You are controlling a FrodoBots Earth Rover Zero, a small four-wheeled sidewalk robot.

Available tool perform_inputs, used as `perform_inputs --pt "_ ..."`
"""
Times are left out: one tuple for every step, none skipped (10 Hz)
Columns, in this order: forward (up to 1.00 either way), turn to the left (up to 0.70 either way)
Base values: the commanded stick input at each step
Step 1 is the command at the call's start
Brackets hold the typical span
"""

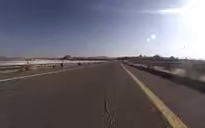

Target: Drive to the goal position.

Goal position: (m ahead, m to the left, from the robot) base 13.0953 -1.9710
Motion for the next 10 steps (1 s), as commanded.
perform_inputs --pt "0.7 0.0" --pt "0.7 0.0" --pt "0.7 0.0" --pt "0.7 0.0" --pt "0.7 0.0" --pt "0.7 0.0" --pt "0.7 0.0" --pt "0.7 -0.02" --pt "0.7 -0.04" --pt "0.7 -0.14"
